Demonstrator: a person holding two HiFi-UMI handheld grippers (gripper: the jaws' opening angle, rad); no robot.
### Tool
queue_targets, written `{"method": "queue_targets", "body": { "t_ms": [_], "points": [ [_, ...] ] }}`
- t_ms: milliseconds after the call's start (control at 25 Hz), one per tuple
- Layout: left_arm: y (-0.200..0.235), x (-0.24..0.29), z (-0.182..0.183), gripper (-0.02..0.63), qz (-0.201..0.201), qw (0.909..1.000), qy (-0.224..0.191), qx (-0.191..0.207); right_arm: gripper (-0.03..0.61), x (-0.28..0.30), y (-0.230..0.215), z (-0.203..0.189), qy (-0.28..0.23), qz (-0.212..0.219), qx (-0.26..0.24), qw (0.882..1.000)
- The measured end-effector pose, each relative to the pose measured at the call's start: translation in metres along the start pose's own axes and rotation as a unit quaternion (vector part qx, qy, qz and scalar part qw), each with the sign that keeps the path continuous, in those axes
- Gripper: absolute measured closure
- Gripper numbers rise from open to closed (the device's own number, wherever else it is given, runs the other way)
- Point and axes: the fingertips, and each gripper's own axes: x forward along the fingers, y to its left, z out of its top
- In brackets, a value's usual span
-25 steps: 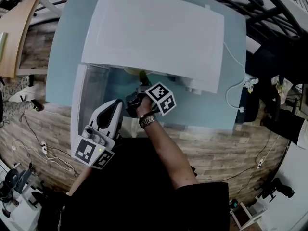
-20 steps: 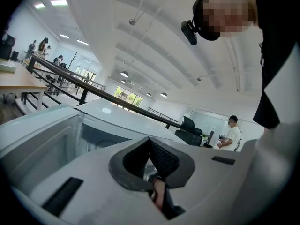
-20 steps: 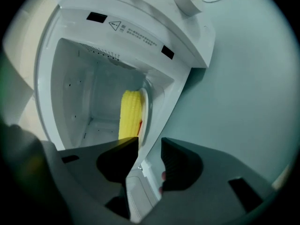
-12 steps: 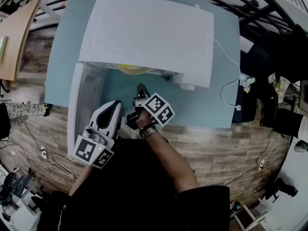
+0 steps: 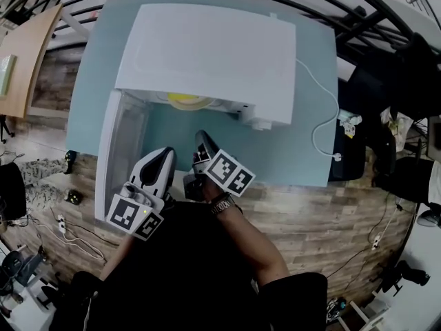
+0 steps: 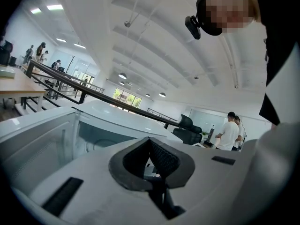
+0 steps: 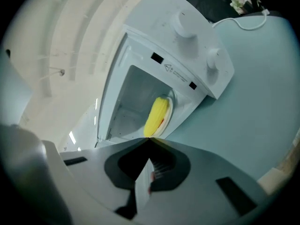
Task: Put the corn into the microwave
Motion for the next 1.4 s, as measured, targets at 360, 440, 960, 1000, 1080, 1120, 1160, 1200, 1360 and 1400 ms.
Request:
{"method": "queue_targets", "body": {
  "t_ms": [360, 440, 960, 1000, 1080, 1120, 1160, 1200, 1360, 1400],
  "points": [
    [-0.020, -0.007, 0.005, 0.611, -0.007, 0.9999, -0.007, 0.014, 0.569, -0.062, 0.047, 0.012, -0.020, 0.045, -0.064, 0.997],
    [-0.024, -0.007, 0.008, 0.611, -0.009, 0.9998, -0.010, 0.017, 0.569, -0.074, 0.057, 0.018, -0.032, 0.052, -0.081, 0.995],
    [-0.027, -0.014, 0.024, 0.611, -0.003, 0.9988, -0.030, 0.038, 0.569, -0.129, 0.117, 0.054, -0.125, 0.079, -0.259, 0.955],
    [-0.026, -0.015, 0.026, 0.611, -0.001, 0.9987, -0.033, 0.040, 0.569, -0.132, 0.120, 0.055, -0.131, 0.079, -0.273, 0.950],
    [-0.024, -0.017, 0.029, 0.611, 0.004, 0.9983, -0.039, 0.044, 0.569, -0.138, 0.128, 0.059, -0.145, 0.082, -0.301, 0.939],
    [-0.022, -0.019, 0.030, 0.611, 0.008, 0.9980, -0.041, 0.047, 0.569, -0.141, 0.132, 0.061, -0.153, 0.084, -0.313, 0.934],
    [-0.021, -0.020, 0.031, 0.611, 0.012, 0.9978, -0.044, 0.048, 0.569, -0.144, 0.136, 0.062, -0.160, 0.085, -0.323, 0.929],
    [-0.020, -0.021, 0.033, 0.611, 0.015, 0.9976, -0.046, 0.048, 0.569, -0.147, 0.139, 0.064, -0.167, 0.086, -0.332, 0.924],
    [-0.016, -0.026, 0.039, 0.611, 0.028, 0.9968, -0.057, 0.048, 0.569, -0.160, 0.151, 0.067, -0.188, 0.089, -0.375, 0.903],
    [-0.015, -0.027, 0.040, 0.611, 0.030, 0.9966, -0.060, 0.048, 0.569, -0.162, 0.153, 0.068, -0.192, 0.090, -0.385, 0.898]
  ]
}}
